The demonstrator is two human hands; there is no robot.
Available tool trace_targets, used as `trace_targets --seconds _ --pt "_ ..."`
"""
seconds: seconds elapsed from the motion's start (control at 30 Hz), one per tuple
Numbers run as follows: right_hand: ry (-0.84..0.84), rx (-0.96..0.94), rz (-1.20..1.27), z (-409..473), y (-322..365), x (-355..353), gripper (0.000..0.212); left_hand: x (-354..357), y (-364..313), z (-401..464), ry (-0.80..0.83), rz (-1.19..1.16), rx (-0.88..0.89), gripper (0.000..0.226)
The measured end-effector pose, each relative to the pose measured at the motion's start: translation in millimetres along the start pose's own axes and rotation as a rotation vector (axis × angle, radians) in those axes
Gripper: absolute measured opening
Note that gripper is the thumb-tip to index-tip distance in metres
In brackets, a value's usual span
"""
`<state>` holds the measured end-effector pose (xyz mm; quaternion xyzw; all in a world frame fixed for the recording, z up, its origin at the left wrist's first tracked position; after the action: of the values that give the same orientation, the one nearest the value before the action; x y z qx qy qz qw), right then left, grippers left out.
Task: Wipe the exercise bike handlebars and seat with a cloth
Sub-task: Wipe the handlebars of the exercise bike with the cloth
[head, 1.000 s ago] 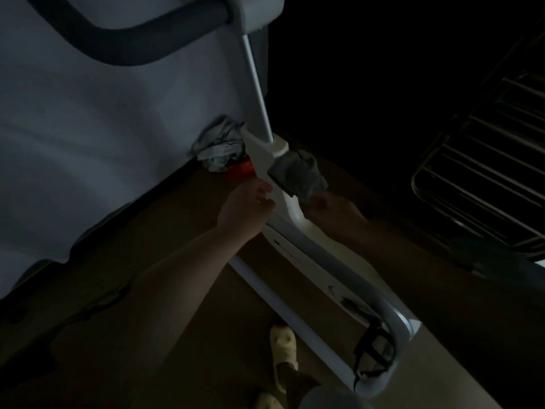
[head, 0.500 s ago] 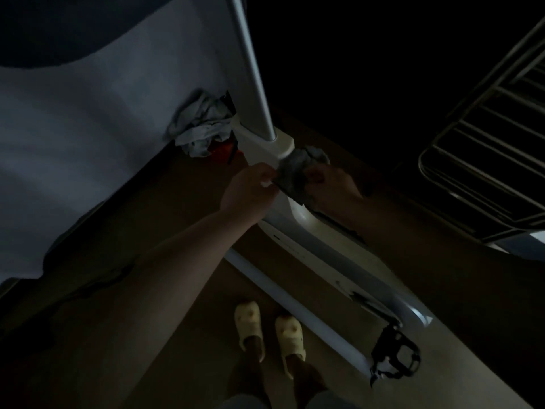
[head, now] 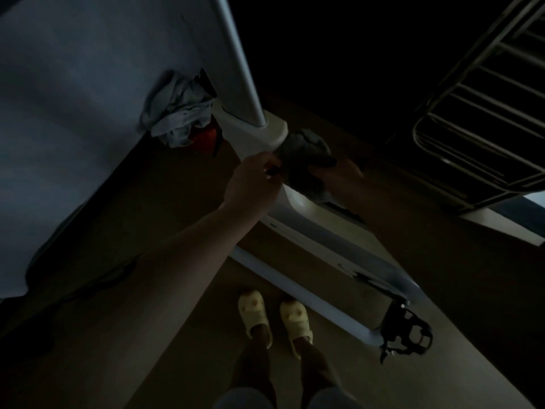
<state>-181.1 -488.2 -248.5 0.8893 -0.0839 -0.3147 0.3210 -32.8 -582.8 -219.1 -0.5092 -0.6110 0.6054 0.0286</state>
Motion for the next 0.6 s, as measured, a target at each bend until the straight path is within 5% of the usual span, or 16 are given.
trace_targets --seconds 0.27,0.37,0.6 --pt "-0.408 -0.266 -0.439 -15.4 16.5 -10.5 0.04 -4.1 4.3 -11.1 -0.019 0.003 -0.039 0.026" --pt "-0.397 -0.412 -0.538 -23.2 28.5 -3.8 0.031 -10.4 1.0 -17.6 -0.024 -0.011 -0.045 0.027" --pt "-0.183 -0.251 0.173 -54.4 40.3 -5.5 0.042 -32.5 -11.3 -28.3 -0.067 -0.017 -0.084 0.024"
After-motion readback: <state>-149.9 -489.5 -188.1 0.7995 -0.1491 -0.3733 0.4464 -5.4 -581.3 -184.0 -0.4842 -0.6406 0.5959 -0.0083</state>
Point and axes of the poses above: each hand's wrist, its own z-axis towards the middle knuckle, its own x-axis out of the palm, y = z × x, the point moved 5 cm from there along z, towards the middle knuckle, and after that the axes turned 1 degree about -z, right-handed, at the moved point
